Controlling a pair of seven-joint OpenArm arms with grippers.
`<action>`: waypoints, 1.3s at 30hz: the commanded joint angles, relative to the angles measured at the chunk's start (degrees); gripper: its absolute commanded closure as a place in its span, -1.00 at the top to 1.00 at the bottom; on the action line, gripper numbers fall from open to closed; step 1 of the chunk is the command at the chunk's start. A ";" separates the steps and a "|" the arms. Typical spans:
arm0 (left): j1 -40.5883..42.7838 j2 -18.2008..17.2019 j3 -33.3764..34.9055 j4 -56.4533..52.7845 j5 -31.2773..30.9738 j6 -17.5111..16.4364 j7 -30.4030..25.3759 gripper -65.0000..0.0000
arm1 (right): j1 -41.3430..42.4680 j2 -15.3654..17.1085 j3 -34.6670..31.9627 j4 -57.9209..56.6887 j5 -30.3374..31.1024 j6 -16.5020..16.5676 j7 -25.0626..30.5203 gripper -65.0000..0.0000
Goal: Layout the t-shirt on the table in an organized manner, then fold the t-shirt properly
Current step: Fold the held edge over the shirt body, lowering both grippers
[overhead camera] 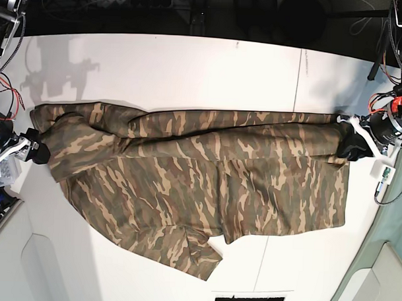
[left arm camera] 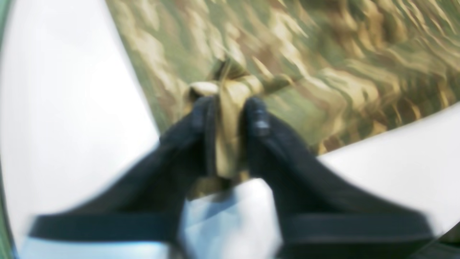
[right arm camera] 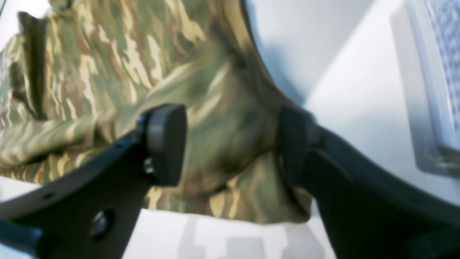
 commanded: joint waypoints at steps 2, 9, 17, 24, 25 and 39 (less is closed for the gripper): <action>-2.38 -1.25 -0.57 -1.95 -0.94 -0.02 -0.24 -0.05 | 0.26 1.09 0.92 0.76 1.46 0.22 1.05 0.25; -1.97 -1.22 -4.68 -4.09 -9.29 0.33 4.44 -0.04 | -2.82 1.09 9.70 0.76 2.08 -0.44 1.16 0.25; 1.90 3.52 -9.14 -4.24 -13.05 -0.46 6.05 0.01 | -7.63 1.07 11.39 -2.32 3.69 -0.57 4.46 0.25; 1.68 7.50 -9.14 -9.55 -7.23 -0.04 -0.33 0.03 | -7.28 -1.62 8.35 -6.62 4.94 -0.57 6.71 0.25; 1.14 7.45 -9.14 -10.78 -5.99 -0.02 -1.18 0.03 | -7.04 -2.54 8.22 -6.62 4.92 -0.59 6.69 0.25; -4.61 7.34 -2.97 -18.84 -0.57 2.12 -3.87 -0.63 | -5.25 -7.76 7.76 -6.60 5.81 0.31 6.71 -0.97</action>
